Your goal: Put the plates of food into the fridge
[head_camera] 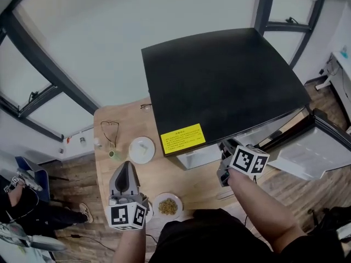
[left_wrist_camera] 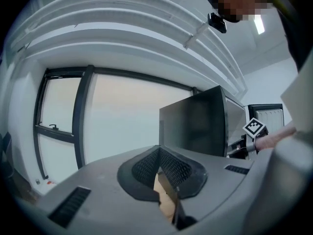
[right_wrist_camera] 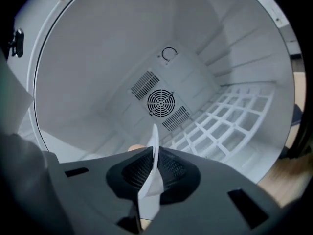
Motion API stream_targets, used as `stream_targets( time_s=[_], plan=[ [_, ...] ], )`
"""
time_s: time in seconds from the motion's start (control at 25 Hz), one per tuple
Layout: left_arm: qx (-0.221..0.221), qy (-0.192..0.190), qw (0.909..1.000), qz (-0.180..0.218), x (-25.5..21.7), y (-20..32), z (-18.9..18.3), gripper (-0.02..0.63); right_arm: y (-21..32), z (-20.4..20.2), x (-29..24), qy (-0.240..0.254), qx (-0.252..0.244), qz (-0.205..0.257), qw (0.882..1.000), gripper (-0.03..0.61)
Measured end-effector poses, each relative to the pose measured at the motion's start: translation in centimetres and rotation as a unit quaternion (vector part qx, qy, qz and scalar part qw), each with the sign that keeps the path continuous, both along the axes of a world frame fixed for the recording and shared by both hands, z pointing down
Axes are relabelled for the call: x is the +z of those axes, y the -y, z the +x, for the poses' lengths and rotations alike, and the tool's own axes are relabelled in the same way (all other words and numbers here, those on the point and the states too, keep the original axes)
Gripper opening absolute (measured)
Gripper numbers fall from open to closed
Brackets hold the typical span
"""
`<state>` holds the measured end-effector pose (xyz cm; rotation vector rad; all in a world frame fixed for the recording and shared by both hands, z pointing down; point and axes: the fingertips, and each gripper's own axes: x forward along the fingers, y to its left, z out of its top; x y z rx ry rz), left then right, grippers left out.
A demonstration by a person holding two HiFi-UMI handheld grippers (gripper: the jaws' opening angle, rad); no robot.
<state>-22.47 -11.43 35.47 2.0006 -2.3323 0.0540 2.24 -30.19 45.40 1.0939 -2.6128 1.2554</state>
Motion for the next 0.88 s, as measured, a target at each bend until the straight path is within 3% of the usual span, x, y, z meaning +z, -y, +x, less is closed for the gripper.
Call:
stream_targets(
  time_s=[0.32,0.6,0.88],
  plan=[
    [-0.005,0.019,0.9998,-0.008,0.3,0.5,-0.9,0.003,1.2,-1.0,0.8,-0.123,-0.031,0.045,0.991,0.089],
    [-0.006,0.008,0.9997,-0.023,2.0,0.6,-1.1,0.003,2.0,-0.4,0.9,-0.249,-0.051,0.141,0.957,0.144],
    [-0.016,0.007,0.9998,-0.013,1.5,0.4,-1.5,0.003,1.7,0.3,2.7,-0.293,-0.066,0.143,0.943,0.161]
  ],
)
